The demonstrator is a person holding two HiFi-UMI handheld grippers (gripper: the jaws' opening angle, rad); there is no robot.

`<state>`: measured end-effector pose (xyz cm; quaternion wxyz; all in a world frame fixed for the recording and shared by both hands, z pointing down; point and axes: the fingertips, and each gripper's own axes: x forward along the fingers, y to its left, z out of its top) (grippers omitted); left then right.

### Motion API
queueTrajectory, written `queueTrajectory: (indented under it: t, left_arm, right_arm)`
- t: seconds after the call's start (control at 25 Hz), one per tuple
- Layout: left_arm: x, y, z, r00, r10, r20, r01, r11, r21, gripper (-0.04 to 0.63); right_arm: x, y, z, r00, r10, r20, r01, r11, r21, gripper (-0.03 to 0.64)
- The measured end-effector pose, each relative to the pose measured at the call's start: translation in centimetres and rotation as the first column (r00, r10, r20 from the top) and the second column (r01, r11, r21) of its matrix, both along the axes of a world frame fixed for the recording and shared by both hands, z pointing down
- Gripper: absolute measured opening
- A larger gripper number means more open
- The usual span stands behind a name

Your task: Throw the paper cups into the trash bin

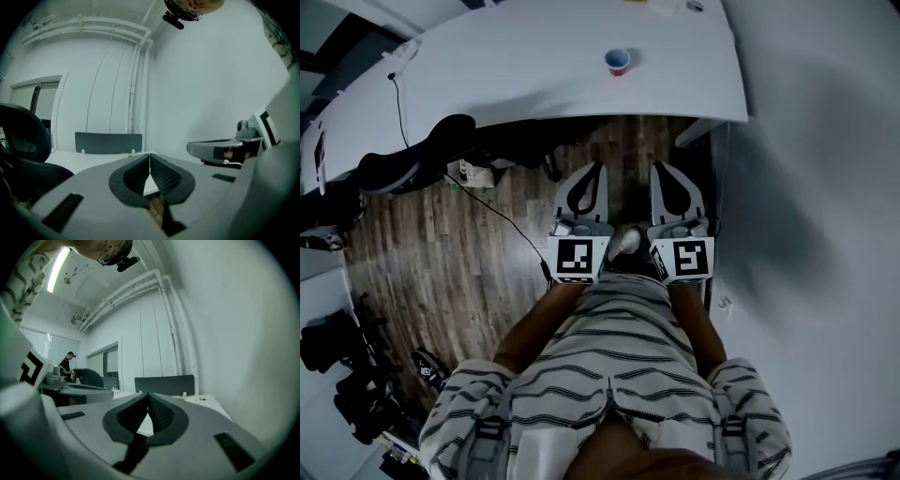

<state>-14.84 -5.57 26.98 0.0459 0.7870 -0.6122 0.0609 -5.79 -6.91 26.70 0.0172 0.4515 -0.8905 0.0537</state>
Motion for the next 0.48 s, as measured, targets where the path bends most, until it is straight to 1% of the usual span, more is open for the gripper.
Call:
queueTrajectory:
  t: [0.16,0.48]
  left_arm:
    - [-0.8,-1.9,0.3,0.999,0.038,0.001,-0.038,0.999,-0.01,0.025]
    - [-2.7,-6.0,0.9,0.99,0.139,-0.01,-0.139,0.99,-0.027,0.025]
  right_arm:
    - [-0.9,-1.7,0.3,0.999,0.035,-0.014,-0.035,0.999,-0.013,0.009]
    - [-2.6,-4.8,0.8,0.989,0.147,-0.026,-0.148,0.988,-0.036,0.01]
